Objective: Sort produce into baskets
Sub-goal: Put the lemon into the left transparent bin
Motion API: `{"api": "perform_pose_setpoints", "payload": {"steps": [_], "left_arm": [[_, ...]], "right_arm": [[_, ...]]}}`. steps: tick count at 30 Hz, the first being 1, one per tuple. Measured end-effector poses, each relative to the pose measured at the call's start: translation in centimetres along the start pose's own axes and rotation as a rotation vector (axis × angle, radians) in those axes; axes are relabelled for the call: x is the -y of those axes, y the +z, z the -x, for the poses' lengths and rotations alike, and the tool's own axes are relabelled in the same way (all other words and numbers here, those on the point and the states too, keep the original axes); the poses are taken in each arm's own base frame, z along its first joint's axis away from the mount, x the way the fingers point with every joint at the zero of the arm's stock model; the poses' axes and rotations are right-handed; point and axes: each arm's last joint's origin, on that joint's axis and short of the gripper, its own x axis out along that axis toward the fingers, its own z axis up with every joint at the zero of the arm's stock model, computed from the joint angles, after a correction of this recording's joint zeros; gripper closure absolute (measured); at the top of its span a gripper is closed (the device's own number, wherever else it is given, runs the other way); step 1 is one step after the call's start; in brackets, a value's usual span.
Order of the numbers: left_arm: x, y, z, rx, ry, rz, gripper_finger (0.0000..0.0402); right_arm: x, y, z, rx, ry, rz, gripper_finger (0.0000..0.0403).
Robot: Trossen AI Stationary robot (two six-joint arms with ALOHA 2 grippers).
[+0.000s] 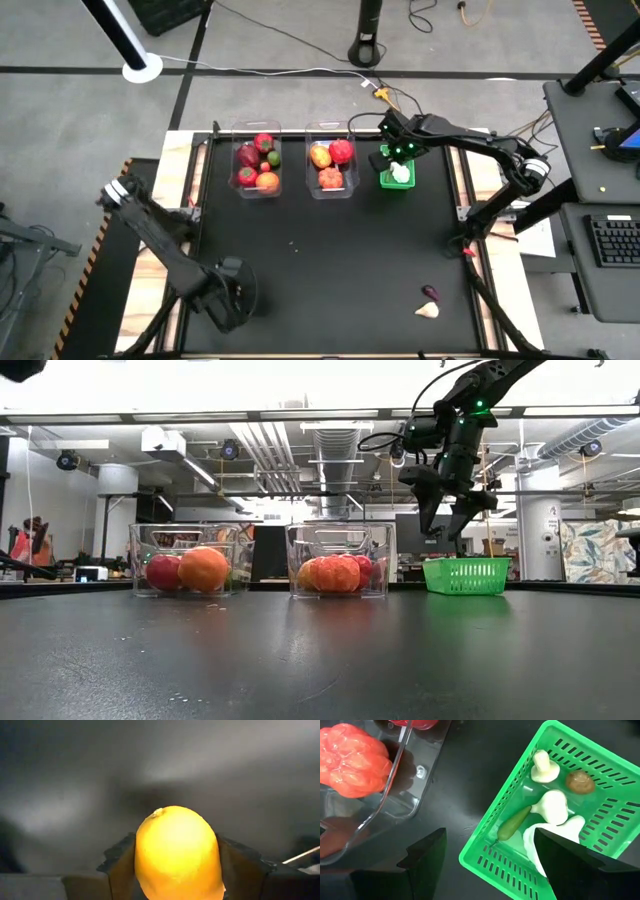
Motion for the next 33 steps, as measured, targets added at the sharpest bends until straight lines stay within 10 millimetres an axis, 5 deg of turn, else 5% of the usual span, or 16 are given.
{"api": "perform_pose_setpoints", "payload": {"steps": [10, 16, 25, 33], "left_arm": [[-1.0, 7.7, 5.9, 0.293, -0.225, -0.095, 0.0185], [-1.7, 13.0, 7.7, 0.419, -0.207, -0.182, 0.0184], [-4.5, 22.5, 9.1, 0.598, -0.002, -0.27, 0.0185], [-7.6, 32.4, 7.4, 0.544, 0.066, -0.327, 0.0185]], "right_arm": [[0.0, -0.1, 0.3, 0.008, 0.006, 0.003, 0.011], [0.1, -0.4, 2.4, 0.087, 0.013, -0.013, 0.011], [-0.1, -1.6, 6.2, 0.197, 0.084, -0.067, 0.011], [-1.2, -3.4, 8.7, 0.25, 0.162, -0.08, 0.011]]}}
